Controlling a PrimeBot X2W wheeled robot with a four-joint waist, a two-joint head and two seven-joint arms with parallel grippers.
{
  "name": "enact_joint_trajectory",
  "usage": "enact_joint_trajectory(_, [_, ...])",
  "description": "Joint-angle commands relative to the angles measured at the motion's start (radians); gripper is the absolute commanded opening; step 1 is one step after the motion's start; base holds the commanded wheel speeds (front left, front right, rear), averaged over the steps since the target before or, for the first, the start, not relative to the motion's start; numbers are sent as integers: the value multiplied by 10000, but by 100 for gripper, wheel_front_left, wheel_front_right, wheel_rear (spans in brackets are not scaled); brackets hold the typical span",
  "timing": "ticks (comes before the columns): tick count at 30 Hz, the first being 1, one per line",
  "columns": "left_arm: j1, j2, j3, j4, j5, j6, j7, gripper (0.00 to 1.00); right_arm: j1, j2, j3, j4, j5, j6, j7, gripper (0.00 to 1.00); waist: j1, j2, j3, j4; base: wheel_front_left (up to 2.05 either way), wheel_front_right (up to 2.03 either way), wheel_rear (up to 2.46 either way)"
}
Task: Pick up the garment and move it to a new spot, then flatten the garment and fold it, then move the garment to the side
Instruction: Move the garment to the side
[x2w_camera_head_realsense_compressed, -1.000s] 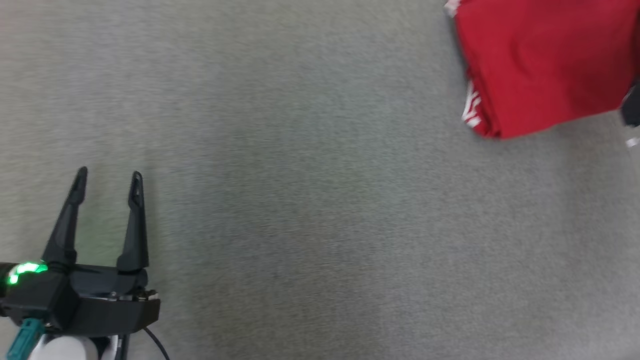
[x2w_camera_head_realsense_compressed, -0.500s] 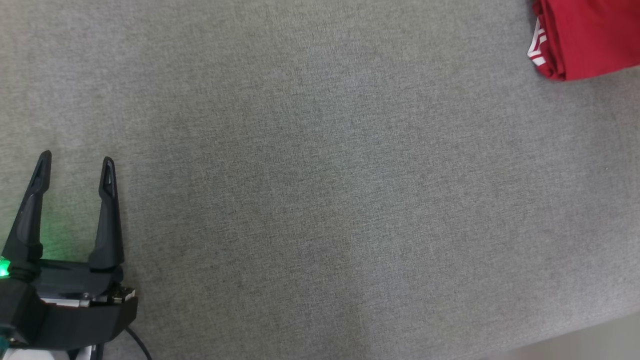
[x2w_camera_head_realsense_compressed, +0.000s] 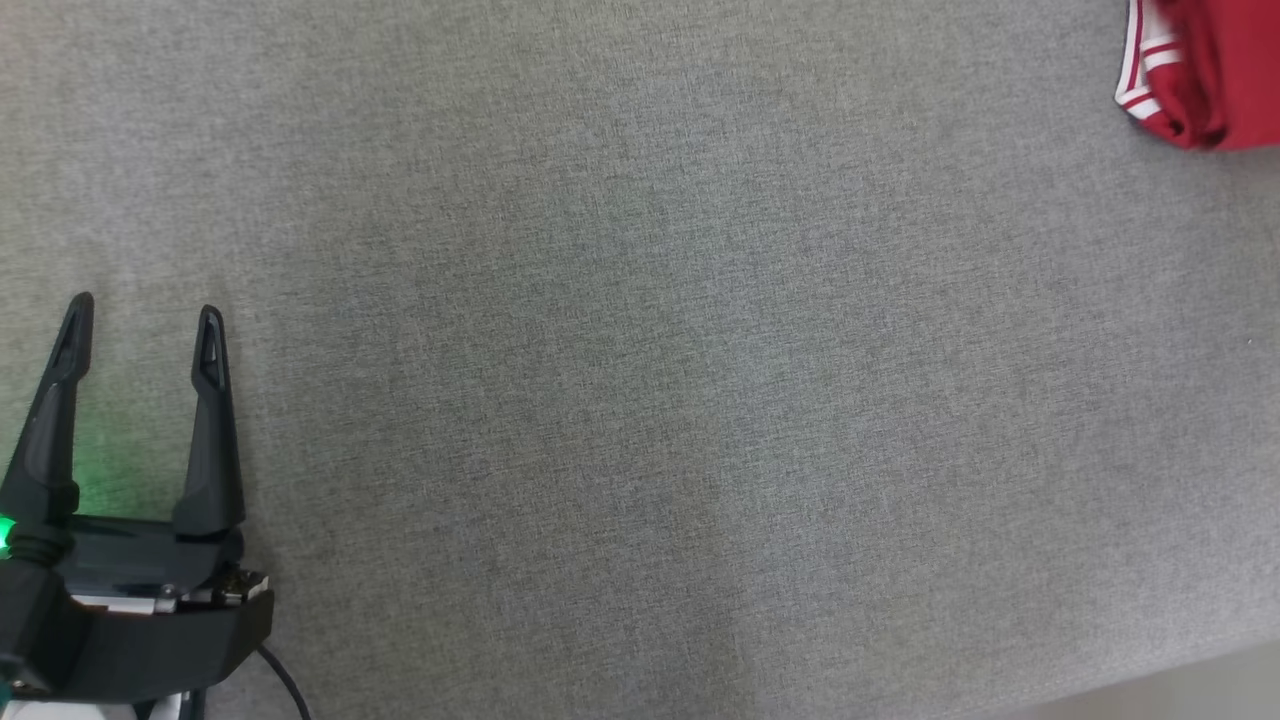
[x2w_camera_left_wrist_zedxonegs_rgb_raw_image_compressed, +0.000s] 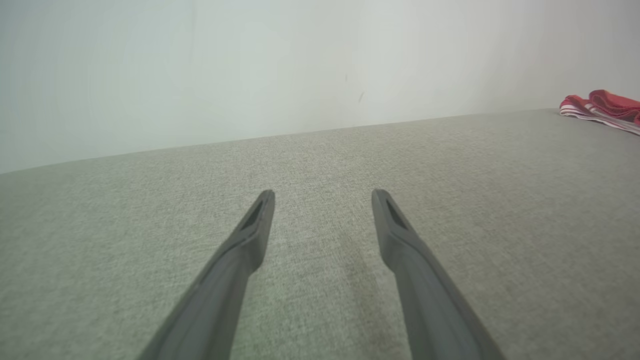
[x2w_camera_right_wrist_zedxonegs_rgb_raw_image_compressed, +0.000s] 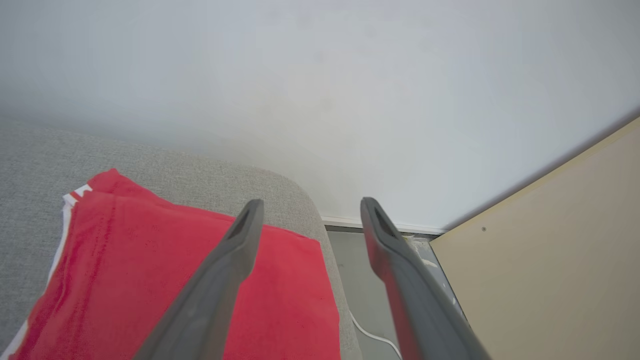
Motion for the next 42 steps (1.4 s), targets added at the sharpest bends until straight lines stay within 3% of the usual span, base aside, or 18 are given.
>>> enact_joint_trajectory(1, [61,-19,8,72,25,54,-55,100,-73,48,-44,11,-134,-19,-135,100,0,-1,-59,23,0,0,0])
enact_joint_trajectory(8, [238,-152,56,557,-171,125,-282,100,313,532,-333,-379,49,-19,-1299,100,0,-1,-639,55,0,0,0])
enact_joint_trajectory(16, [694,-471,326,1186,-574,265,-472,100,1574,1493,-464,-1848,660,-19,-2009,100,0,-1,-1837,85,0,0,0])
enact_joint_trajectory(25, [1384,-901,344,2010,-638,287,-552,100,4275,2830,-1119,-3565,748,-19,-2089,100,0,-1,-3593,586,0,0,0])
enact_joint_trajectory(42, [1905,-1403,240,2797,-450,6,-553,100,9007,3964,-1934,-6273,577,-19,-1635,100,0,-1,-5399,1724,0,0,0])
